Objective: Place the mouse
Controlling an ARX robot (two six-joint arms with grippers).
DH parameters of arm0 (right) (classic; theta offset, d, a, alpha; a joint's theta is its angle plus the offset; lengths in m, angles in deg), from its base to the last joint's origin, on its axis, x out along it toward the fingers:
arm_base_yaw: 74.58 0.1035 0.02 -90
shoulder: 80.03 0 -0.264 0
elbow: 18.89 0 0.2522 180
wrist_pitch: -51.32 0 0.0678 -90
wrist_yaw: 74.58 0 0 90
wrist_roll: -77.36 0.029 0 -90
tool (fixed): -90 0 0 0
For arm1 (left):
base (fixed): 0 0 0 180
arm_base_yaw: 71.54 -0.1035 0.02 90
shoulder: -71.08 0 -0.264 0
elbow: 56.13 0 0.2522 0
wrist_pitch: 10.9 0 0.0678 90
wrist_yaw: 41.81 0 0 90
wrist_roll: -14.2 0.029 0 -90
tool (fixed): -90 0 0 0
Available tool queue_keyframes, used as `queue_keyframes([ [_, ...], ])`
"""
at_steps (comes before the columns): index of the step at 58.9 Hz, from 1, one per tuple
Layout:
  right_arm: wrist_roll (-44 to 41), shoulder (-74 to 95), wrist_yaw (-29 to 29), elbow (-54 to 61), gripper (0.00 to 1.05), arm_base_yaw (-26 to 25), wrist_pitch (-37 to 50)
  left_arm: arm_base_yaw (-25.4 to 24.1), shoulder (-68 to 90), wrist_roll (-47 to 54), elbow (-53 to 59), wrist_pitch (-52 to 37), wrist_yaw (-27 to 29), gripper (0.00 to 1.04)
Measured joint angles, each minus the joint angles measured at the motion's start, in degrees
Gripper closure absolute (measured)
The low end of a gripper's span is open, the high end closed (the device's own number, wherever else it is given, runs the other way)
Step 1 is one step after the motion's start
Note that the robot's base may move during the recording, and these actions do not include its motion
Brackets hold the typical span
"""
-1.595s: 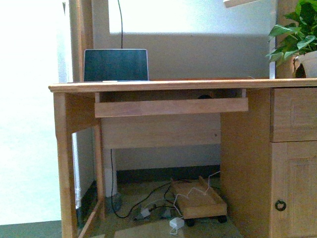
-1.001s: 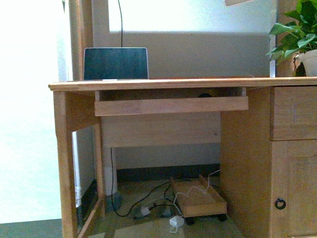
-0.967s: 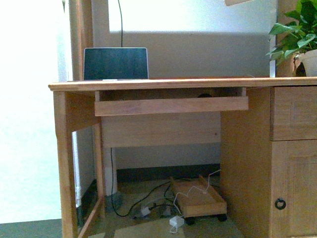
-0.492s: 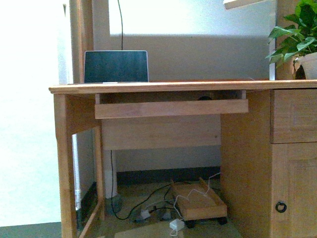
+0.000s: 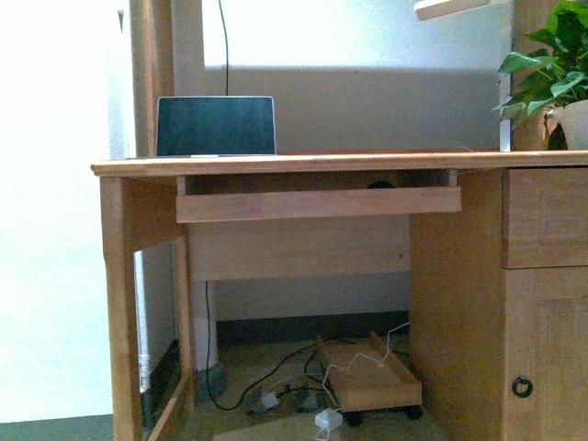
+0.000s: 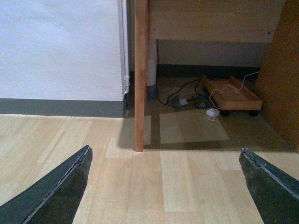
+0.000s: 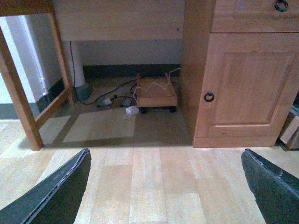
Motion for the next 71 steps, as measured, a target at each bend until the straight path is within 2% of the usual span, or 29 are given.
queue_keyframes([
  [71,0.00,0.02,0.00,0.00,0.07,0.00,-0.02,0.00,0.00,0.00,0.00,0.02,-0.02,0.08],
])
